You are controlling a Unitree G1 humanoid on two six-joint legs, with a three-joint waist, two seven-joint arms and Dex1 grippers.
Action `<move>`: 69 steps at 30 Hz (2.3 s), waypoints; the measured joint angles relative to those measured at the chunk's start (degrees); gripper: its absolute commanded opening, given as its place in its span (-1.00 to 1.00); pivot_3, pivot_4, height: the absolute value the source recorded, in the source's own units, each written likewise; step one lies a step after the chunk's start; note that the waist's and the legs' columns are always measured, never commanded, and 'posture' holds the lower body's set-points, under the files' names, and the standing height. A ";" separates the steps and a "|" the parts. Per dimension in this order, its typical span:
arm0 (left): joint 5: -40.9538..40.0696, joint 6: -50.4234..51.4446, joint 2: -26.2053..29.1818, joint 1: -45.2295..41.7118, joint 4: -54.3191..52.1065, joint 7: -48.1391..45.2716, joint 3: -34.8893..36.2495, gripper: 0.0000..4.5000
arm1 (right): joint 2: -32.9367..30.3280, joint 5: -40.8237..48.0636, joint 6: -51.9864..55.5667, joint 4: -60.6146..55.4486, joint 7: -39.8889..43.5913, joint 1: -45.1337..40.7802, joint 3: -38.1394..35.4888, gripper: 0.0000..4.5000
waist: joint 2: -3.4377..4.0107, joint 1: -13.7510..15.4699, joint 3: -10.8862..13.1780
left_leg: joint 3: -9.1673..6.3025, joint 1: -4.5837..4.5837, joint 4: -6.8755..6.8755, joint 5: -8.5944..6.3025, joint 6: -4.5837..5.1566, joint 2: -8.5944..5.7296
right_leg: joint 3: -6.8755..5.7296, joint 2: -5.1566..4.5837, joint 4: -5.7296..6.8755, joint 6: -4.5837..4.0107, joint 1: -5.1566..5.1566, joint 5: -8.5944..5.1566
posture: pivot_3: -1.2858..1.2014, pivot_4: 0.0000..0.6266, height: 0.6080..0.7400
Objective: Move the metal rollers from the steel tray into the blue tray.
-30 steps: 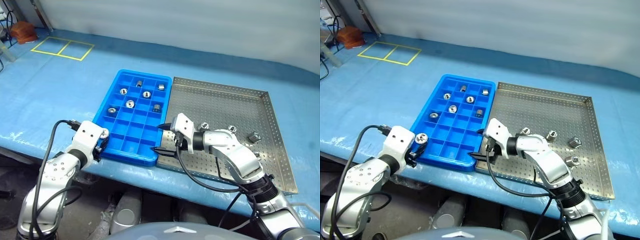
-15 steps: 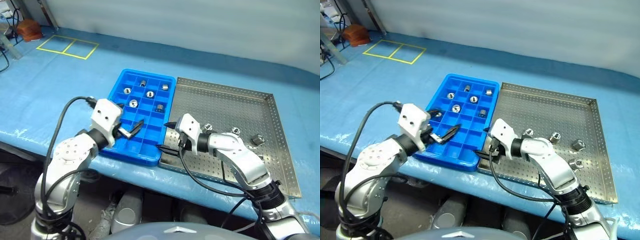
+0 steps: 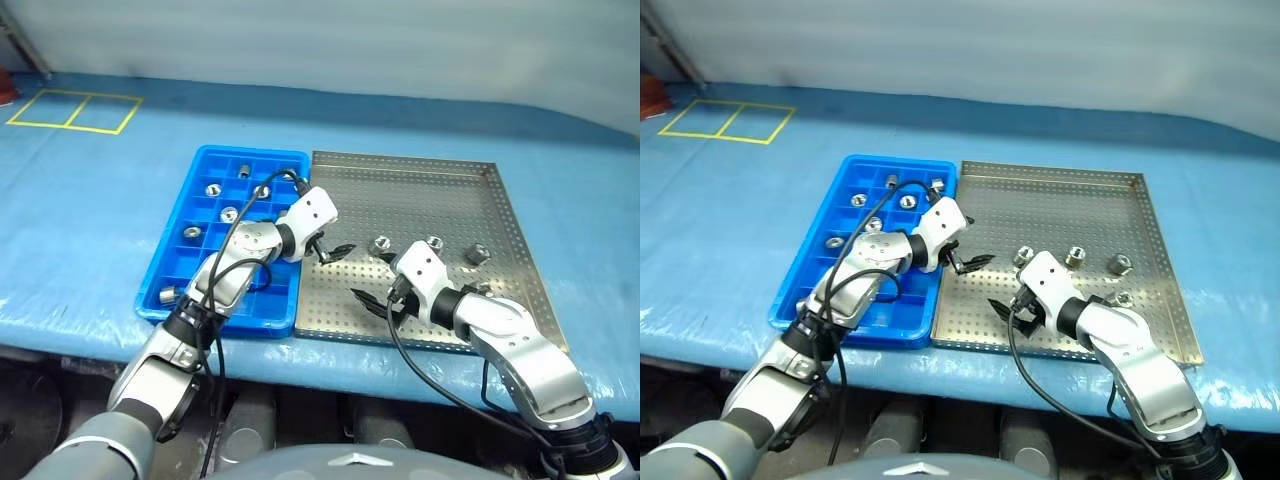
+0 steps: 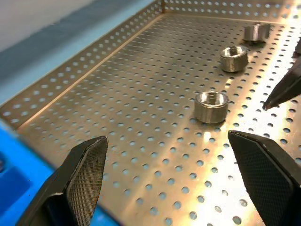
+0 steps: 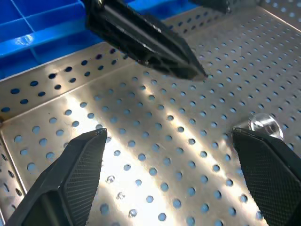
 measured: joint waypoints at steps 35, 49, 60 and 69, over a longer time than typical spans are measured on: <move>7.29 -8.34 -11.40 -7.71 26.97 2.25 2.33 0.73 | 1.11 -0.86 0.45 -1.68 -3.58 2.14 -0.82 1.00 | -0.01 -4.78 0.00 | 0.02 0.12 0.04 0.00 0.01 -0.01 | 0.13 0.06 0.09 0.42 0.04 0.22 | -0.02 -0.52 1.00; 7.69 -8.34 -12.11 -7.51 27.76 2.04 2.77 -0.23 | 1.15 -1.23 -0.08 -1.62 -3.55 2.13 -0.20 1.00 | 0.00 -4.78 0.00 | 0.02 0.12 0.04 0.00 0.00 -0.01 | 0.13 0.06 0.11 0.43 0.04 0.23 | -0.02 -0.52 1.00; 7.61 -8.03 -11.56 -6.15 25.73 0.88 2.89 -0.25 | 1.27 -1.33 -0.09 -1.03 -3.46 0.62 0.48 1.00 | 0.00 -4.77 0.00 | 0.02 0.14 0.04 0.00 0.00 -0.01 | 0.14 0.06 0.12 0.43 0.06 0.23 | -0.01 -0.52 1.00; 4.51 0.89 -5.24 2.08 1.36 -1.37 5.57 -0.25 | 2.17 0.10 -0.47 1.93 -0.84 -1.58 1.72 1.00 | 0.02 -4.47 -0.01 | 0.01 0.18 0.03 0.01 0.00 0.02 | 0.14 0.07 0.19 0.42 0.06 0.23 | 0.08 -0.52 1.00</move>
